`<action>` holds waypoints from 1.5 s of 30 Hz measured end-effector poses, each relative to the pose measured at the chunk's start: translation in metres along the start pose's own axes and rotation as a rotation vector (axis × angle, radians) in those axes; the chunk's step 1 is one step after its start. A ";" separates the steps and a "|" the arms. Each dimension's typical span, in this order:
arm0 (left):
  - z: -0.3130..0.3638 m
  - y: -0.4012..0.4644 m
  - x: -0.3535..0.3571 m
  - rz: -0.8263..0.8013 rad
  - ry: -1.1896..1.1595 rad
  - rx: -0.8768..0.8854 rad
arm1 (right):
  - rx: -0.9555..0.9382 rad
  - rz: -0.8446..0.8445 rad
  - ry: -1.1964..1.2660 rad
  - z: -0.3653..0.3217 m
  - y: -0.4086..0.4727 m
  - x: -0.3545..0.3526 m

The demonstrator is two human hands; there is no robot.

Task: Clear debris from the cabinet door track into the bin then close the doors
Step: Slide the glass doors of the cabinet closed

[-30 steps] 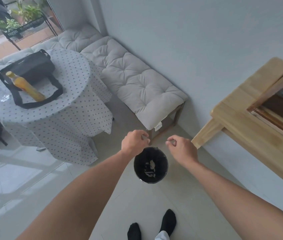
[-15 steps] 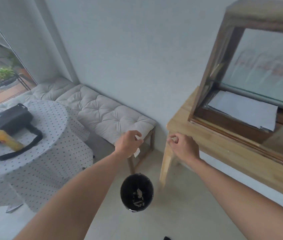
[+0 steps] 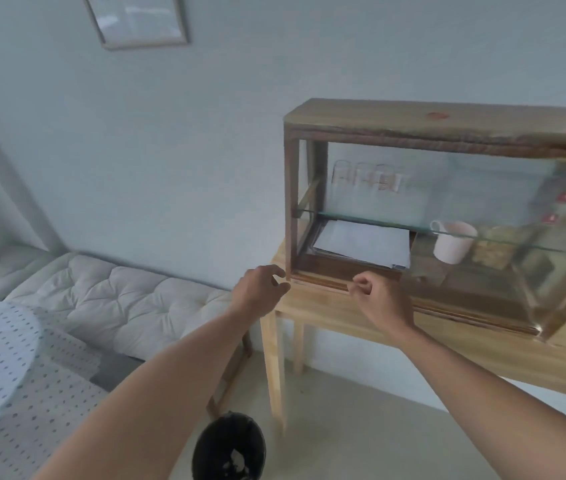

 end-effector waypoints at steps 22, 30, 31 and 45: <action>0.043 0.034 -0.008 0.184 0.062 0.049 | -0.073 0.380 -0.242 0.078 0.004 -0.130; 0.051 0.048 -0.009 0.174 0.017 0.110 | -0.217 0.607 -0.495 0.072 0.011 -0.165; 0.054 0.049 -0.009 0.166 0.019 0.129 | -0.221 0.603 -0.524 0.072 0.013 -0.166; 0.072 0.049 -0.001 0.177 -0.046 0.225 | -0.452 0.460 -0.875 0.069 0.051 -0.169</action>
Point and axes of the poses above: each hand's wrist, its own y-axis towards the middle knuckle, its own x-axis out of the palm, z = x × y, the point moved 9 cm from there along y, towards the middle knuckle, and after that the axes turned 6 degrees about z, right-handed, at the moved point
